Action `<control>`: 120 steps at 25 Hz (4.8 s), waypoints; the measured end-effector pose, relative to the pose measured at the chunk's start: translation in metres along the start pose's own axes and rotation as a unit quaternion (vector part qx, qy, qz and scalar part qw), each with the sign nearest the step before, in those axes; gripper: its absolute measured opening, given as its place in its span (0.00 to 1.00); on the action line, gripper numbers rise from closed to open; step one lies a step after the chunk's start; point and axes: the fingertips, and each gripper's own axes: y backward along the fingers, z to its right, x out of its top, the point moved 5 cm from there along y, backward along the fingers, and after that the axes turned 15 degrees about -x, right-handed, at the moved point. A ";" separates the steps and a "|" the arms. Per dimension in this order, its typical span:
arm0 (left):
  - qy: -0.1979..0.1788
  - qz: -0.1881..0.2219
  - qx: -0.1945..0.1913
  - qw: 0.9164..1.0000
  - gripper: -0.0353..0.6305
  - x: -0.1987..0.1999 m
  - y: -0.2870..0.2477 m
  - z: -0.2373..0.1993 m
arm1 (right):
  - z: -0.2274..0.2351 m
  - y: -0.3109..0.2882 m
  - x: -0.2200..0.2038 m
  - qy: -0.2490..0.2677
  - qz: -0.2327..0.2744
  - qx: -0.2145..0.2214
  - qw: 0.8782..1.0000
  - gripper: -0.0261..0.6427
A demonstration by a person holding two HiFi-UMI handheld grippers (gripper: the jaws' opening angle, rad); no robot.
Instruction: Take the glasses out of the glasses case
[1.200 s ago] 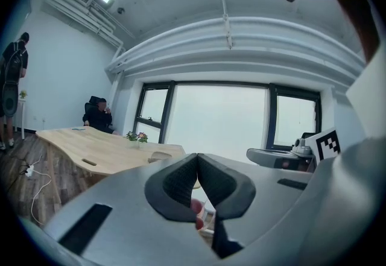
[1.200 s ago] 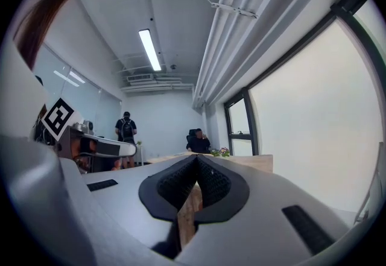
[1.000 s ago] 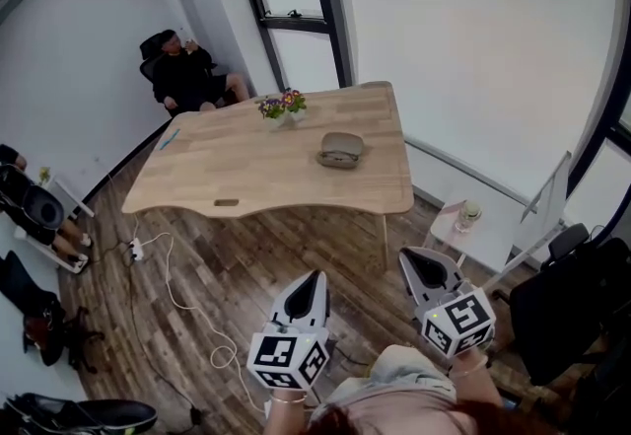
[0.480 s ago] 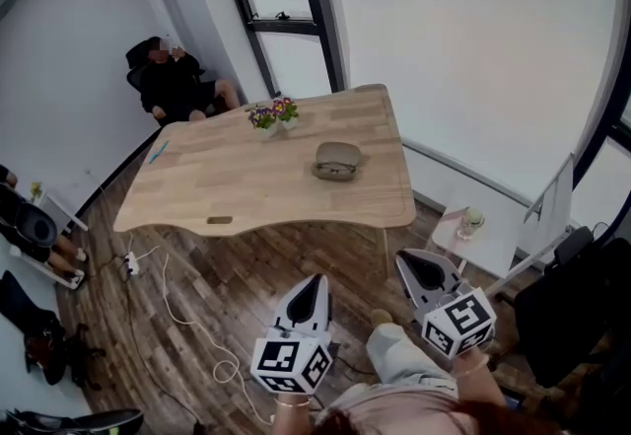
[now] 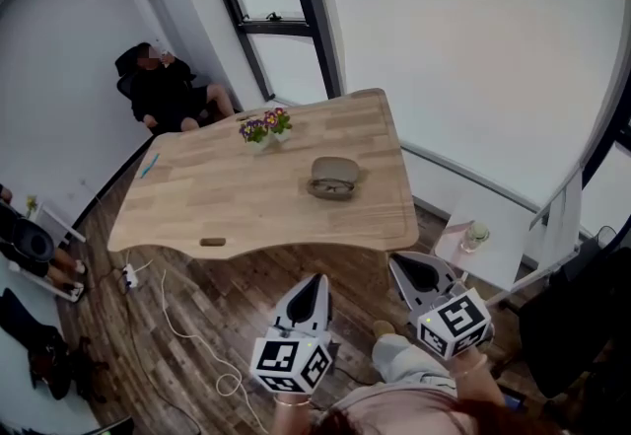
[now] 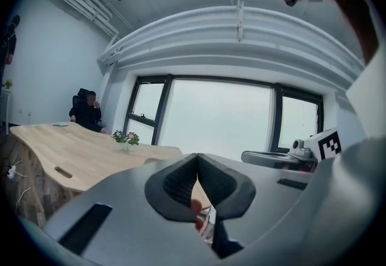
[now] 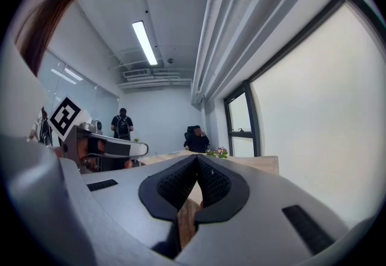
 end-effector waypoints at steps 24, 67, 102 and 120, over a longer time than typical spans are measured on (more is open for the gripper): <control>0.018 0.005 0.043 0.999 0.06 0.027 -0.116 -0.088 | 0.051 -0.160 0.011 0.046 -0.015 0.068 0.997 0.04; 0.024 -0.017 0.015 0.999 0.06 0.044 -0.182 -0.274 | 0.033 -0.379 -0.086 0.172 -0.162 0.114 0.965 0.11; 0.043 -0.036 0.013 0.998 0.06 0.037 -0.210 -0.328 | 0.049 -0.447 -0.218 0.312 -0.324 0.169 0.877 0.12; 0.033 -0.025 0.025 0.999 0.06 0.042 -0.205 -0.317 | 0.043 -0.437 -0.180 0.330 -0.243 0.165 0.897 0.06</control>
